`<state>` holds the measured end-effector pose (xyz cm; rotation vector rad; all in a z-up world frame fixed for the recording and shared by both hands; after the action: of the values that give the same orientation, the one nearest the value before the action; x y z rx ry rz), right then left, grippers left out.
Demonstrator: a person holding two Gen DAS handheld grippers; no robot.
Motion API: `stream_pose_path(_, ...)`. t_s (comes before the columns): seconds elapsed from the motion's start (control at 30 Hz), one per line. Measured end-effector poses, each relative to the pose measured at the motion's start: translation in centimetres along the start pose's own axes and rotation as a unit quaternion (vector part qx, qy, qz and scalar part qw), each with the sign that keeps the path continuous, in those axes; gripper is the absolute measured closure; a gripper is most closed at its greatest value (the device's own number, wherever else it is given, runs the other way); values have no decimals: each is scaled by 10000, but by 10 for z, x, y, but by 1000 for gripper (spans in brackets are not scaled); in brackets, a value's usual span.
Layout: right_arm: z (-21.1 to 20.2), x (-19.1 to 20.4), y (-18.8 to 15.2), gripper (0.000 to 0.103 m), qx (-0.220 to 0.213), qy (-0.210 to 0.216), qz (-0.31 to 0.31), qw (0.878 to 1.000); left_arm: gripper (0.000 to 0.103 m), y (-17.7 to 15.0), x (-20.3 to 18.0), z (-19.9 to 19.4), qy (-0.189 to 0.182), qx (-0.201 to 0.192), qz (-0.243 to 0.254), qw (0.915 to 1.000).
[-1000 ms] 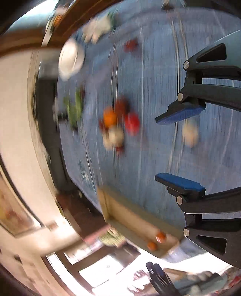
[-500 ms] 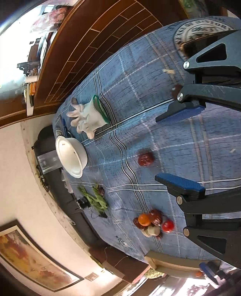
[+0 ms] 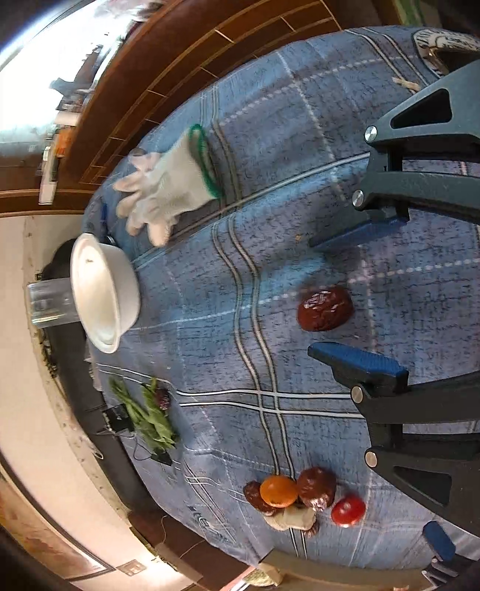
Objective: Organize fruits
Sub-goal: 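Grasp a white cube with the left tool while the right tool grasps a red date, then carry the white cube and red date into the box and open both tools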
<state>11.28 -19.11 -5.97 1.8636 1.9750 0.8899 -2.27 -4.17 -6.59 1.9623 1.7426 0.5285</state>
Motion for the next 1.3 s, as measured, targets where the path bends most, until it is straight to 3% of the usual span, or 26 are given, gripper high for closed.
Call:
stream_pose_path(0.03, 0, 1, 0, 71, -22, -39, -65, 10000, 83, -1, 0, 0, 67, 5, 60, 10000)
stream_pose_path(0.07, -1, 2, 0, 78, -24, -48, -113, 9999, 87, -2, -2, -1, 94, -6, 114, 9999)
stream_pose_path(0.23, -14, 9, -6, 80, -133, 127, -166, 9997, 87, -8, 0, -13, 70, -129, 107, 9998)
stream_pose_path(0.47, -59, 41, -19, 80, -408, 895, -267, 9948, 87, -7, 32, -53, -7, -544, -366, 9978)
stream_pose_path(0.67, -88, 91, -29, 80, -489, 1350, -539, 9882, 87, -16, 83, -99, 26, -1083, -934, 9897)
stream_pose_path(0.87, -101, 164, -43, 80, -367, 1918, -991, 9757, 87, -31, 151, -140, 456, -1454, -1425, 9780)
stream_pose_path(1.1, -97, 289, -72, 79, 196, 2861, -1544, 9455, 87, -40, 266, -153, 1233, -1157, -2053, 9640)
stream_pose_path(1.2, -85, 342, -83, 79, 386, 3057, -1827, 9336, 87, -42, 320, -145, 1573, -821, -2295, 9570)
stream_pose_path(1.3, -64, 389, -96, 79, 641, 3144, -2059, 9245, 87, -42, 352, -130, 1666, -519, -2466, 9533)
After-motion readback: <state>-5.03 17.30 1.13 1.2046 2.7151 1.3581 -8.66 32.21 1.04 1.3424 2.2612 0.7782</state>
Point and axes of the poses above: each gripper's, at about its wrist camera, not at the fingertips, and z roughly the way its jaws point, x to its left, y to its top, the point moved 9 cm from there along z, roughly the way its jaws point, and after that the axes turned 8 degrees about y, right-handed, at the moved point
